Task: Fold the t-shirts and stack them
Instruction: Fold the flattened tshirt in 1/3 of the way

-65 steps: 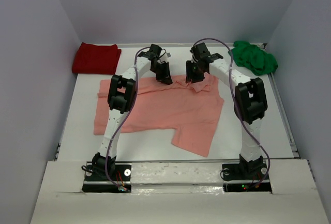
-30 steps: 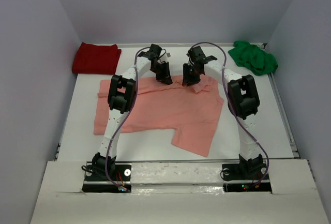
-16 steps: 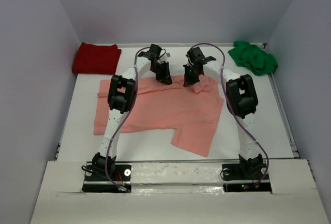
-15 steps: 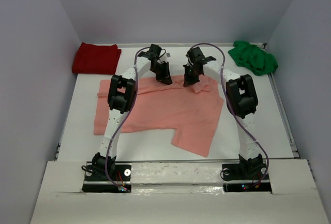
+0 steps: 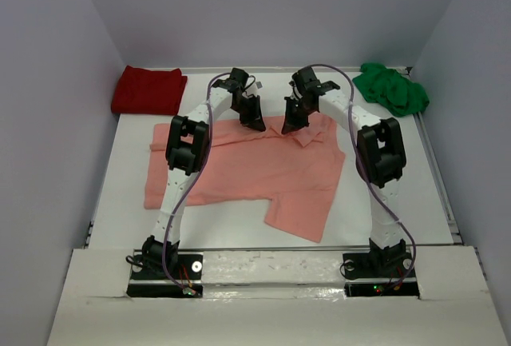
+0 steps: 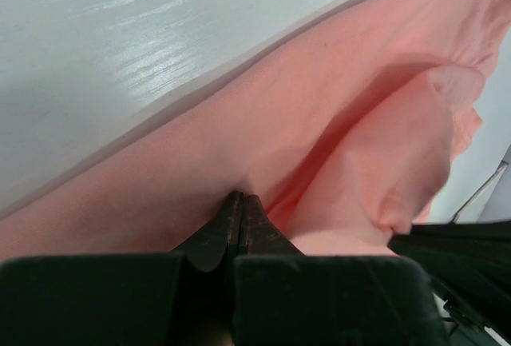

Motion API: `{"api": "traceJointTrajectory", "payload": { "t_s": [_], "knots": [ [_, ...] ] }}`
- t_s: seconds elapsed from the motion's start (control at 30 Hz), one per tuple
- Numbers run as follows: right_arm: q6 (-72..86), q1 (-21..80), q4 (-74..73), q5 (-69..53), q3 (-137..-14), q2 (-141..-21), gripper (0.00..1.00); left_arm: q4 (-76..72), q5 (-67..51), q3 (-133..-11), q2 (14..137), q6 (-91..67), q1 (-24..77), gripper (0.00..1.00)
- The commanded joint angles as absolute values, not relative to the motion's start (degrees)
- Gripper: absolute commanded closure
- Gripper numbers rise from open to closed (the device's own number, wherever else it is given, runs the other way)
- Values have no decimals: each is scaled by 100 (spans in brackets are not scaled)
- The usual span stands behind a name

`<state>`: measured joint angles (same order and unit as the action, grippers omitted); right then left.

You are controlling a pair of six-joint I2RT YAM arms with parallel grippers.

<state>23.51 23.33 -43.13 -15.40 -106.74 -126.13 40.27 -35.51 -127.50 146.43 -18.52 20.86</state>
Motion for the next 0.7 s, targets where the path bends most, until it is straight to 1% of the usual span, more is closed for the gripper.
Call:
{"api": "traceJointTrajectory", "payload": {
  "t_s": [0.0, 0.23, 0.67],
  "knots": [
    [2671, 2460, -4692, -1837, -10478, -11936, 100, 4483, -2786, -12586, 15003, -1626, 1986, 97],
    [2891, 2566, -5009, -2398, -9924, -11733, 100, 4412, -2777, -12489, 14950, -1643, 1995, 97],
    [2830, 2865, -5677, -2926, -10177, -12181, 100, 4395, -2742, -12480, 14941, -1617, 1995, 97]
  ]
}}
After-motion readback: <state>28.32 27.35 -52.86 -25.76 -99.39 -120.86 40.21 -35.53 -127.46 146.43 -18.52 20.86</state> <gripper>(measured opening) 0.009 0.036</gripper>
